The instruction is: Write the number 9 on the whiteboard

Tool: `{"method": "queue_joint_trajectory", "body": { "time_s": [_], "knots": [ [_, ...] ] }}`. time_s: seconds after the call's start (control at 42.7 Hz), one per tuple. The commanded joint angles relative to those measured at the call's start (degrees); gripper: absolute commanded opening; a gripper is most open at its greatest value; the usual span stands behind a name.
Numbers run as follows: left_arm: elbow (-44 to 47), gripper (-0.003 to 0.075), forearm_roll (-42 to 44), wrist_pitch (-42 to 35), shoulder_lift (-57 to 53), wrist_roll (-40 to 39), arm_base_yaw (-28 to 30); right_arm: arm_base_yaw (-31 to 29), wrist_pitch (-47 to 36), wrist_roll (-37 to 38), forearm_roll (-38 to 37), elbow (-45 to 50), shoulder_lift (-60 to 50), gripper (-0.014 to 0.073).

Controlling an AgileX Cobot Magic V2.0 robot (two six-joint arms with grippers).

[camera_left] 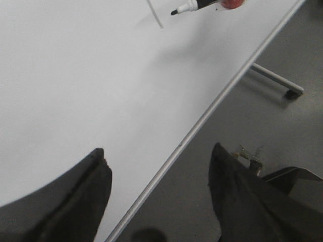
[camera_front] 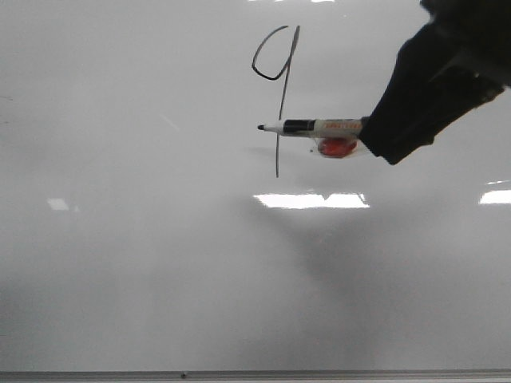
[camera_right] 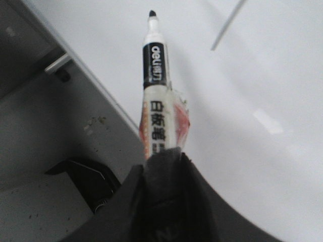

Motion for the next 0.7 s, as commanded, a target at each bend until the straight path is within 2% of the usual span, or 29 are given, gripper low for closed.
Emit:
{"method": "queue_joint_trajectory", "body": {
  "time_s": [0.0, 0.164, 0.375, 0.515, 0.679],
  "knots": [
    [-2.8, 0.0439, -4.7, -0.4, 1.1, 5.2, -3.4, 1.3, 6.3, -6.4, 1.1, -1.7, -5.1, -0.0058],
    [-7.3, 0.0531, -4.8, 1.3, 6.8, 5.7, -11.8, 2.8, 14.0, -10.5, 1.1, -1.7, -9.8, -0.0058],
    [-11.5, 0.0525, -7.0, 0.8, 15.1, 9.5, -20.8, 2.8, 19.0, -10.6, 1.1, -1.7, -12.9, -0.0058],
    [-14.1, 0.0525, -11.3, 0.8, 20.3, 13.0, -23.4, 2.8, 20.1, -11.5, 2.2, -1.7, -13.9, -0.0058],
    [-16.5, 0.0525, -18.2, 0.8, 25.6, 18.5, -23.6, 2.8, 21.6, -15.2, 5.6, -1.7, -13.9, -0.0058]
  ]
}}
